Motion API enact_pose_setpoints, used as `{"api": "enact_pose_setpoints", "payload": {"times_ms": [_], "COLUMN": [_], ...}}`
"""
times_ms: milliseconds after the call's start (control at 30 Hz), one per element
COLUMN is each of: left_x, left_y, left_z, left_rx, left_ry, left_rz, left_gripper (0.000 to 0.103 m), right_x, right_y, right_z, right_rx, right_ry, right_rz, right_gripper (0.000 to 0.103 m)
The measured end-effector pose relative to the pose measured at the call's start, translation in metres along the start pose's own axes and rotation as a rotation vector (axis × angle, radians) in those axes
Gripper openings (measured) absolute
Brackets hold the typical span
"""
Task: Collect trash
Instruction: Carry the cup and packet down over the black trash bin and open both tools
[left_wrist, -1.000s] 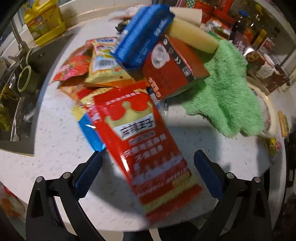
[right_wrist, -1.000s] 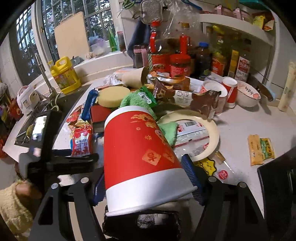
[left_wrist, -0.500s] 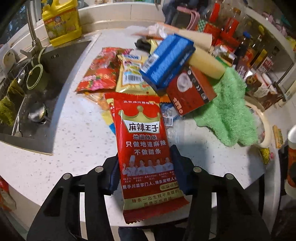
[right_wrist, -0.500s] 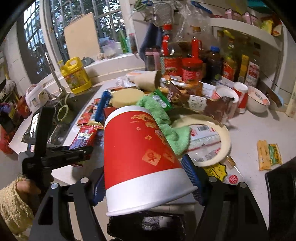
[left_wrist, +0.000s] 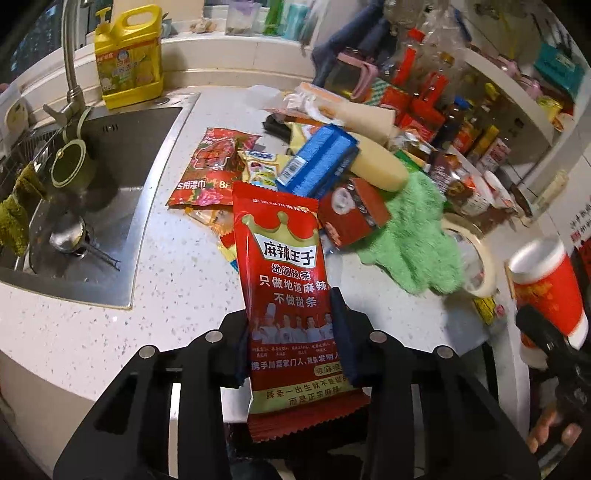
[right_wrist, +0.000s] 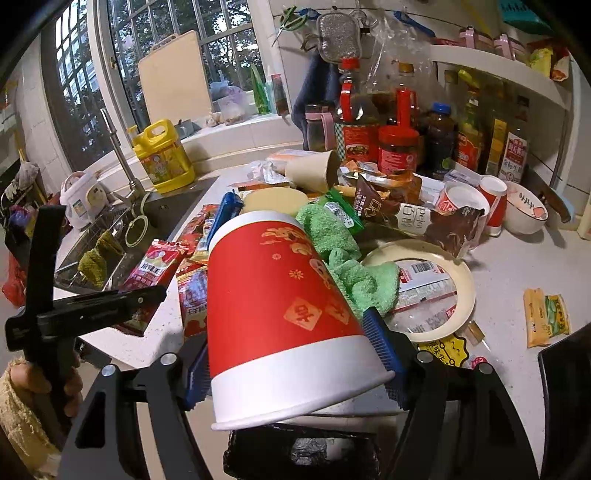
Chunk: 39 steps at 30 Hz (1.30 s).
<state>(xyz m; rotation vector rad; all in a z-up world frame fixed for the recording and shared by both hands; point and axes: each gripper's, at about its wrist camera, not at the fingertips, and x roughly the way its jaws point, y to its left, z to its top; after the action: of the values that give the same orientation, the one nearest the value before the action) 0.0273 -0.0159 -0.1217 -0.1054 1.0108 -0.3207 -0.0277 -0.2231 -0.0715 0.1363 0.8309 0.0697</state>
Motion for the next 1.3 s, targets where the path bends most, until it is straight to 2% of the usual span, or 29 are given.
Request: {"api": "enact_pose_setpoints", "payload": {"times_ms": [67, 167, 233, 333, 367, 467, 667, 833, 867, 933, 967, 1067, 1167, 1300], "left_x": [-0.009, -0.025, -0.031, -0.022, -0.014, 0.012, 0.101, 0.161, 0.172, 0.176, 0.172, 0.157, 0.134, 0.083], "left_y": [-0.002, -0.009, -0.016, -0.020, -0.021, -0.020, -0.018, -0.011, -0.011, -0.012, -0.014, -0.013, -0.007, -0.008], "left_z": [-0.010, -0.038, -0.067, -0.106, -0.122, -0.150, -0.208, -0.243, -0.247, -0.248, -0.248, -0.241, -0.226, -0.195], "left_rx": [0.031, 0.129, 0.216, 0.256, 0.273, 0.291, 0.368, 0.345, 0.337, 0.341, 0.349, 0.360, 0.347, 0.364], "left_ry": [0.011, 0.060, 0.134, 0.265, 0.317, 0.405, 0.573, 0.690, 0.704, 0.695, 0.678, 0.632, 0.598, 0.485], "left_rz": [-0.028, -0.087, -0.122, -0.166, -0.173, -0.174, -0.139, -0.132, -0.128, -0.118, -0.109, -0.107, -0.102, -0.100], "left_gripper": [0.035, 0.035, 0.035, 0.034, 0.034, 0.033, 0.033, 0.033, 0.037, 0.061, 0.075, 0.080, 0.080, 0.081], "right_x": [-0.004, -0.011, -0.013, -0.008, -0.005, 0.015, 0.081, 0.133, 0.138, 0.143, 0.142, 0.131, 0.110, 0.060], "right_y": [0.001, 0.001, 0.000, -0.005, -0.006, -0.012, -0.033, -0.046, -0.049, -0.053, -0.054, -0.054, -0.053, -0.037], "right_z": [-0.003, -0.019, -0.037, -0.072, -0.081, -0.119, -0.193, -0.246, -0.252, -0.258, -0.256, -0.246, -0.226, -0.184], "right_rx": [-0.008, -0.027, -0.044, -0.032, -0.031, -0.010, 0.069, 0.087, 0.084, 0.085, 0.075, 0.061, 0.066, 0.027], "right_ry": [0.009, 0.055, 0.109, 0.218, 0.248, 0.360, 0.536, 0.650, 0.661, 0.674, 0.671, 0.637, 0.590, 0.465], "right_rz": [0.004, 0.017, 0.015, 0.011, 0.005, 0.001, -0.004, -0.046, -0.068, -0.087, -0.111, -0.117, -0.093, -0.036], "right_gripper": [0.072, 0.072, 0.072, 0.072, 0.072, 0.072, 0.072, 0.074, 0.075, 0.079, 0.089, 0.090, 0.090, 0.093]}}
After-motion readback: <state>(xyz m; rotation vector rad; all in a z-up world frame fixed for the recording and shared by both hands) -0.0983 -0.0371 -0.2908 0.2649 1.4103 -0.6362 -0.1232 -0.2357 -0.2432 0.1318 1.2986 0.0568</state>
